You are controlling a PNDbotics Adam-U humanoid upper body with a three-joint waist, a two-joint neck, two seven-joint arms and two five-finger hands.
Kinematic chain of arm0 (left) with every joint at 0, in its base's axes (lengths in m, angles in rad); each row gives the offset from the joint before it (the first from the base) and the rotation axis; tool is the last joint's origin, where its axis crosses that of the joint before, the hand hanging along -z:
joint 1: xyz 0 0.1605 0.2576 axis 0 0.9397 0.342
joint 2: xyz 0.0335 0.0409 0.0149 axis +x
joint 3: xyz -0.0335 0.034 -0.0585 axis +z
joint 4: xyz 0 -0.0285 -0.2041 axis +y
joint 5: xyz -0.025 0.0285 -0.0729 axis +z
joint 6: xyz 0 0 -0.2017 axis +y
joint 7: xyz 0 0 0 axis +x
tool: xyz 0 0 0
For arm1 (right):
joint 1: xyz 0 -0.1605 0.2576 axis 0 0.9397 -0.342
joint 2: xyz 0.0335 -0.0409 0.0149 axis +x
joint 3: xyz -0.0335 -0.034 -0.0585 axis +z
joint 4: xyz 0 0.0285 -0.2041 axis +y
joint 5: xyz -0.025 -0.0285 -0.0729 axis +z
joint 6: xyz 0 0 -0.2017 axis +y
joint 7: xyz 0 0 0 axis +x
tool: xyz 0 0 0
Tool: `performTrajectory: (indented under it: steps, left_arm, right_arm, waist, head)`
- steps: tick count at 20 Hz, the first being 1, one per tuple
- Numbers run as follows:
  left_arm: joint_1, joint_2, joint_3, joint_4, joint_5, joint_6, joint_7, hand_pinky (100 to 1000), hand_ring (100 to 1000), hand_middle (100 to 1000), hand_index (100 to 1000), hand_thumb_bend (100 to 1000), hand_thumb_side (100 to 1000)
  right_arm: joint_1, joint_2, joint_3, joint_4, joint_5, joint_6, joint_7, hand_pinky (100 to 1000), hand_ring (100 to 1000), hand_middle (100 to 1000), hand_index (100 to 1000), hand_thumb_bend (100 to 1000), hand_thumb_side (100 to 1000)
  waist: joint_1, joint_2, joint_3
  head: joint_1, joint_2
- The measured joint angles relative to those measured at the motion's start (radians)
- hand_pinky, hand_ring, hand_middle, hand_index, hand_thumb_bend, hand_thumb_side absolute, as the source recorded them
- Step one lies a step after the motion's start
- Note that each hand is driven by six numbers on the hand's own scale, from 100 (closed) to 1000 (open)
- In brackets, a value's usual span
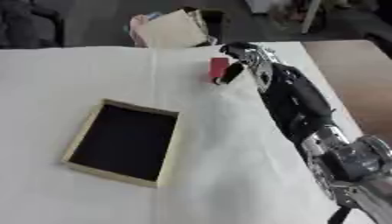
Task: Pick up objects on the table and place them in the box.
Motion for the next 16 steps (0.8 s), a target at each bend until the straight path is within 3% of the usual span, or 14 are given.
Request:
performTrajectory:
  steps: [3, 4, 7, 8, 10, 16]
  left_arm:
    - [0.0, 0.0, 0.0, 0.0, 0.0, 0.0, 0.0, 799, 621, 640, 802, 250, 444]
    - [0.0, 0.0, 0.0, 0.0, 0.0, 0.0, -0.001, 798, 621, 640, 802, 250, 444]
    - [-0.001, 0.0, 0.0, 0.0, 0.0, -0.001, -0.001, 798, 620, 639, 802, 250, 444]
    - [-0.001, 0.0, 0.0, 0.0, 0.0, -0.001, -0.002, 798, 620, 639, 803, 250, 444]
    - [-0.001, 0.0, 0.0, 0.0, 0.0, -0.001, -0.002, 798, 620, 639, 803, 250, 444]
    - [-0.001, 0.0, 0.0, 0.0, 0.0, 0.0, -0.003, 798, 620, 639, 803, 250, 445]
  right_arm:
    - [0.007, 0.004, 0.0, 0.005, 0.0, 0.0, 0.0, 842, 907, 835, 959, 273, 195]
    - [0.007, 0.006, 0.0, 0.006, 0.0, 0.0, 0.0, 835, 896, 784, 937, 195, 175]
    - [0.007, 0.008, 0.0, 0.006, 0.0, 0.0, -0.009, 804, 857, 668, 876, 101, 180]
    - [0.008, 0.008, 0.0, 0.005, 0.0, 0.0, -0.016, 770, 818, 575, 812, 100, 186]
    - [0.008, 0.008, 0.0, 0.003, -0.001, 0.001, -0.042, 730, 782, 499, 749, 100, 186]
    - [0.008, 0.008, 0.008, -0.05, -0.022, -0.02, -0.135, 700, 757, 462, 720, 100, 204]
  waist:
    - [0.001, 0.001, 0.0]
    - [0.002, 0.002, 0.0]
    - [0.003, 0.003, 0.0]
    - [0.003, 0.003, 0.0]
    - [0.003, 0.003, -0.003]
    - [0.003, 0.003, -0.009]
  head:
    - [0.0, 0.0]
    - [0.0, 0.0]
    - [0.0, 0.0]
    - [0.0, 0.0]
    - [0.0, 0.0]
    - [0.001, 0.0]
